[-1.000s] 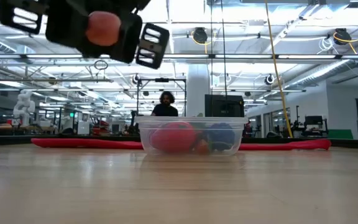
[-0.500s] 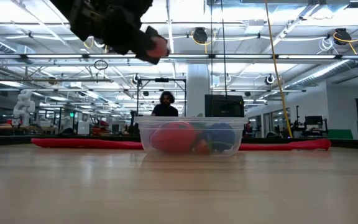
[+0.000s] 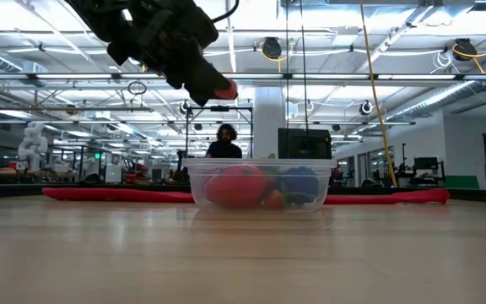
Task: Pick and placing Produce into tupperware
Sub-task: Put the pink peach in the transparent bin
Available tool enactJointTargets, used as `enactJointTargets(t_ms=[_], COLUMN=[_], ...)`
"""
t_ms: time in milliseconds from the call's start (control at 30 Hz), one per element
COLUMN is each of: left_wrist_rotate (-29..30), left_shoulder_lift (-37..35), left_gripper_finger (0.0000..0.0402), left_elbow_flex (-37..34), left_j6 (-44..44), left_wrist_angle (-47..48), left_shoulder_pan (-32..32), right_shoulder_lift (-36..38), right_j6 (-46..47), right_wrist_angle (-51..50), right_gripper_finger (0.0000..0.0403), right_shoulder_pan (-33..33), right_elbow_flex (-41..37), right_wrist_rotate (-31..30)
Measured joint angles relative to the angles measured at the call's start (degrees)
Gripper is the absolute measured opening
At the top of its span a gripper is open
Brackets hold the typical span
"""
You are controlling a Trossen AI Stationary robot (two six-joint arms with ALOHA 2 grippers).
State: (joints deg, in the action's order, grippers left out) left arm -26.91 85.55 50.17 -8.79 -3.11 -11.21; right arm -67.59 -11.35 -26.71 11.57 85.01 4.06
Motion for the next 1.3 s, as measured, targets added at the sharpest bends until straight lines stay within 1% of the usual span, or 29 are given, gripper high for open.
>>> enactJointTargets(t_ms=[133, 233, 300, 500, 567, 633, 767, 933, 1100, 1233, 1300], left_wrist_rotate=[0.5, 3.9, 5.0, 6.0, 6.0, 6.8, 12.0, 13.4, 19.8, 21.0, 21.0], left_shoulder_lift=[0.0, 0.0, 0.0, 0.0, 0.0, 0.0, 0.0, 0.0, 1.9, 4.3, 5.9], left_gripper_finger=[0.0129, 0.0129, 0.0129, 0.0129, 0.0129, 0.0129, 0.0129, 0.0129, 0.0129, 0.0129, 0.0129], left_elbow_flex=[0.0, 0.0, 0.0, 0.0, 1.1, 3.8, 11.3, 20.1, 26.8, 30.2, 31.0], left_j6=[0.4, 0.8, 1.5, 2.5, 3.1, 3.1, 1.9, 1.6, 3.2, 5.1, 5.6], left_wrist_angle=[0.4, 0.4, 0.4, 1.4, 3.4, 8.6, 19.6, 28.9, 39.8, 44.0, 44.0], left_shoulder_pan=[0.3, 0.4, 0.3, 0.3, 0.3, 0.3, 1.4, 4.7, 8.4, 10.0, 10.4], right_shoulder_lift=[0.0, 0.0, 0.0, 0.0, 0.0, 0.0, 0.0, 0.0, 0.0, 0.0, 0.3], right_j6=[-0.3, -0.3, -0.3, -0.4, -0.5, -0.5, -0.5, -0.3, 0.1, -1.5, -3.1], right_wrist_angle=[0.0, 0.0, -0.1, -0.1, -0.1, -0.2, -0.2, -0.6, -1.0, -0.7, 0.0], right_gripper_finger=[0.0228, 0.0228, 0.0228, 0.0228, 0.0228, 0.0228, 0.0228, 0.0228, 0.0228, 0.0228, 0.0228], right_shoulder_pan=[0.0, 0.0, 0.0, 0.0, 0.0, 0.0, 0.0, 0.0, 0.0, 0.0, 0.0], right_elbow_flex=[0.0, 0.0, 0.0, 0.0, 0.0, 0.0, 0.0, -0.1, -0.1, -0.1, -0.1], right_wrist_rotate=[0.0, 0.0, 0.0, 0.0, 0.0, 0.0, 0.0, 0.0, 0.0, 0.0, -0.8])
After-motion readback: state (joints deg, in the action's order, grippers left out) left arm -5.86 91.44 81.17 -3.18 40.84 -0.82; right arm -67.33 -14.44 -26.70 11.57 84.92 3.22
